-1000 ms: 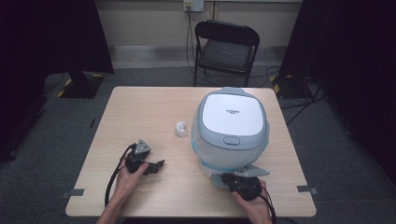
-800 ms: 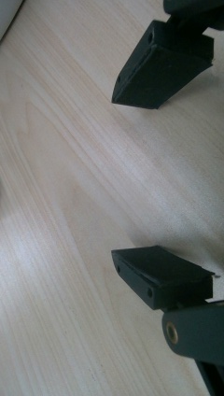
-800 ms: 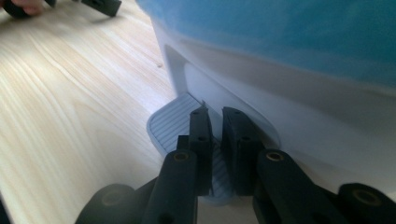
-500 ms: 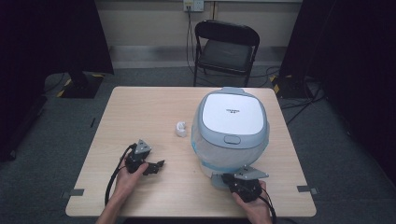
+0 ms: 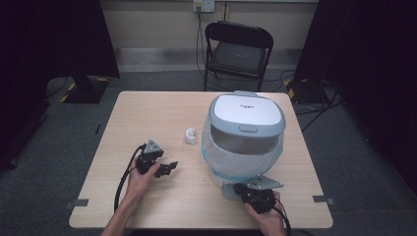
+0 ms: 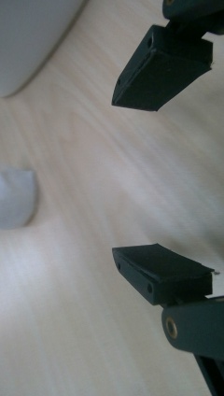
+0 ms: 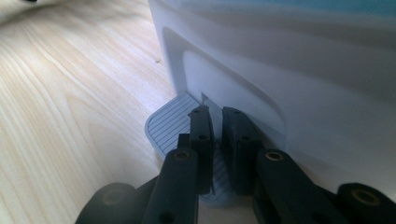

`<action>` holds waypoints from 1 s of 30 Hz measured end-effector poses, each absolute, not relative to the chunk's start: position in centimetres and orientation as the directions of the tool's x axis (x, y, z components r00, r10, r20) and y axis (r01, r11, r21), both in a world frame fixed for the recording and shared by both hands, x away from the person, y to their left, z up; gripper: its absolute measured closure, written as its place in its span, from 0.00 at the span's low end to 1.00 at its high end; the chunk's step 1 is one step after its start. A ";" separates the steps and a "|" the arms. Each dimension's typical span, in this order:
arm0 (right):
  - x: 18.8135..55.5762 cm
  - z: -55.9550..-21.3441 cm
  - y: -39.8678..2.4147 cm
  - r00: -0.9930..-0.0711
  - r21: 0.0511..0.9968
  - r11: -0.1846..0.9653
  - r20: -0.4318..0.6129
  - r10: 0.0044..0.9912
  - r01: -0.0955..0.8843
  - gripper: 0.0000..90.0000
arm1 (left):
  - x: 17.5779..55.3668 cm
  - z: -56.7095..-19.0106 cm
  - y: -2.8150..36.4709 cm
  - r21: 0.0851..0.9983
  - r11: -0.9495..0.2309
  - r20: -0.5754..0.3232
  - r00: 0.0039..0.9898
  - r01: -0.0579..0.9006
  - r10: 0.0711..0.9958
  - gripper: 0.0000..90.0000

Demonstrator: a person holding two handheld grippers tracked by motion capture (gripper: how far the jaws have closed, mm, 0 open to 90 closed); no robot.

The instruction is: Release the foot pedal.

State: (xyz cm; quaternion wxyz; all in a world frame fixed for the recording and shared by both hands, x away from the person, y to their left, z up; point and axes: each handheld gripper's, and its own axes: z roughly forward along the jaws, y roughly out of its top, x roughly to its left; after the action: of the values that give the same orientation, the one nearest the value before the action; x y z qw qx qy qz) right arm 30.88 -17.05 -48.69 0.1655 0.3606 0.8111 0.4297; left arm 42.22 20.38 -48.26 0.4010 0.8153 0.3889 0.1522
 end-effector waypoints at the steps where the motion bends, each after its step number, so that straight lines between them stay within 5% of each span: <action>1: 30.9 -48.7 -17.1 -0.685 0.816 0.371 0.041 0.727 0.443 0.92 | 42.2 -48.3 20.4 0.772 -0.376 -0.064 0.651 0.512 0.756 0.25; 17: 31.1 -49.4 -16.9 -0.686 0.801 0.387 0.040 0.727 0.457 0.92 | 47.6 -45.2 18.7 0.820 -0.246 -0.183 0.644 0.516 0.742 0.25; 30: 31.3 -49.5 -17.1 -0.694 0.802 0.378 0.062 0.718 0.463 0.92 | 52.3 -44.1 16.4 0.803 -0.332 -0.121 0.680 0.496 0.723 0.25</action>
State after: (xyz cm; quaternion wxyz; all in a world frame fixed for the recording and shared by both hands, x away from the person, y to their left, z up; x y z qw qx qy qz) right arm 31.32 -17.12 -49.46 0.1499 0.3615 0.8164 0.4246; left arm 52.27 16.43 -44.06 0.4372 0.8055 0.3783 0.1302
